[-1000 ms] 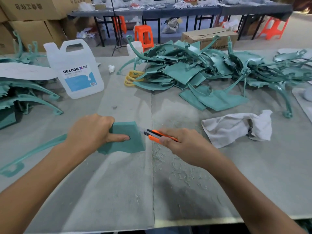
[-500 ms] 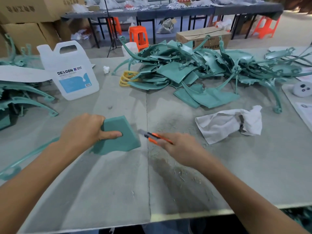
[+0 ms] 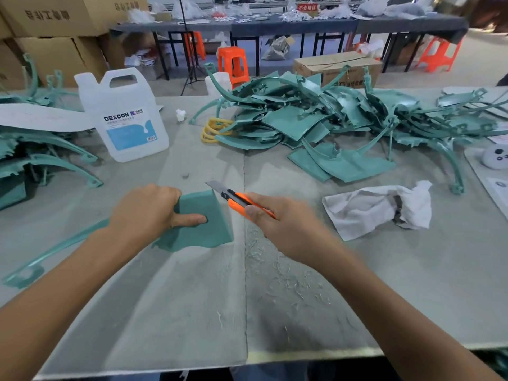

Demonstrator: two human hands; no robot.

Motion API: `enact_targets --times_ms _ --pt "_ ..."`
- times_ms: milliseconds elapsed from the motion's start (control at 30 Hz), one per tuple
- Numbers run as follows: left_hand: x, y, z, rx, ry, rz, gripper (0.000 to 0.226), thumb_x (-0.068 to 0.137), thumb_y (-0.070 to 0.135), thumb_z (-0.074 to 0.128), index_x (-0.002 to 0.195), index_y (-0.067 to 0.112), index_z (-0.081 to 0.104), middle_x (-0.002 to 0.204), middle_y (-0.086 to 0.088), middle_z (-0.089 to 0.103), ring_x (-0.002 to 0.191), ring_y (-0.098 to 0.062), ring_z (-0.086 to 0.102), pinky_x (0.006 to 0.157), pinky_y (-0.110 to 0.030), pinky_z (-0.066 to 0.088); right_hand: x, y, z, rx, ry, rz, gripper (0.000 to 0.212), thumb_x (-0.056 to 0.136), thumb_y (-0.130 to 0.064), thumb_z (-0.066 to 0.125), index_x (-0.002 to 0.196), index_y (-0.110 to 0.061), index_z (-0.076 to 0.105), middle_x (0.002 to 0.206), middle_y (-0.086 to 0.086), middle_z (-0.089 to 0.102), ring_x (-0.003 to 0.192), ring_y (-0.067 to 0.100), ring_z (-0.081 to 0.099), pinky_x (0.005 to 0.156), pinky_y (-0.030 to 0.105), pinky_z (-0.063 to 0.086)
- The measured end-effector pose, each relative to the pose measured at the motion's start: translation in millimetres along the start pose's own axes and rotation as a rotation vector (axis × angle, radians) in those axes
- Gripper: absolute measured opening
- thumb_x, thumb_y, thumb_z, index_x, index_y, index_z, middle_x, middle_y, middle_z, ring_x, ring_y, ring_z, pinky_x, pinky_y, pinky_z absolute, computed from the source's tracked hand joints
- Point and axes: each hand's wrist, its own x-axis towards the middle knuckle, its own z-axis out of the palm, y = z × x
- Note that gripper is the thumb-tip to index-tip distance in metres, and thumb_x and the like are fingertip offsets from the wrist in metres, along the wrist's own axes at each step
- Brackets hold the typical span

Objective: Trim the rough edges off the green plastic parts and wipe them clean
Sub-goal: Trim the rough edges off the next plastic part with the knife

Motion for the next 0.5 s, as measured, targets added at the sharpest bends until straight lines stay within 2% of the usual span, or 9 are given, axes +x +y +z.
enact_targets --times_ms 67,167,300,400,500 --pt "-1.5 0.2 1.1 0.000 0.008 -0.020 0.081 0.052 0.097 0.035 0.066 0.020 0.055 0.058 0.001 0.055 0.055 -0.019 0.052 0.045 -0.032 0.031 -2.1 0.8 11.0 -0.070 -0.020 0.018 0.033 0.107 -0.047 0.036 0.137 -0.048 0.051 0.070 -0.007 0.058 0.065 0.013 0.056 0.057 0.034 0.039" --pt "-4.7 0.4 3.7 -0.032 -0.002 -0.077 0.084 0.049 0.099 0.033 0.066 0.020 0.056 0.059 -0.001 0.055 0.055 -0.020 0.053 0.046 -0.031 0.034 -17.1 3.1 27.4 -0.133 -0.026 0.075 0.040 0.107 -0.053 0.028 0.142 -0.046 0.045 0.079 -0.005 0.062 0.077 0.028 0.062 0.067 0.038 0.048" --pt "-5.5 2.8 0.9 -0.040 -0.022 -0.112 0.081 0.051 0.097 0.036 0.066 0.020 0.053 0.060 -0.003 0.054 0.055 -0.020 0.052 0.046 -0.032 0.031 -20.2 3.9 37.9 -0.255 0.018 0.081 0.042 0.107 -0.054 0.024 0.146 -0.043 0.038 0.088 0.005 0.068 0.079 0.035 0.062 0.072 0.043 0.053" --pt "-5.6 3.1 -1.0 -0.056 -0.038 -0.133 0.080 0.051 0.096 0.037 0.065 0.019 0.052 0.061 -0.004 0.055 0.055 -0.021 0.053 0.047 -0.032 0.029 -11.9 9.8 43.8 -0.285 0.006 0.103 0.040 0.108 -0.054 0.025 0.137 -0.040 0.048 0.093 0.005 0.070 0.084 0.036 0.064 0.070 0.040 0.050" --pt "-8.5 5.0 -1.2 -0.041 -0.035 -0.116 0.081 0.050 0.097 0.034 0.065 0.019 0.051 0.059 -0.003 0.055 0.055 -0.021 0.053 0.046 -0.032 0.029 -15.3 21.5 53.9 -0.293 -0.134 0.178 0.035 0.107 -0.051 0.032 0.128 -0.039 0.058 0.108 0.006 0.071 0.101 0.035 0.065 0.072 0.038 0.043"
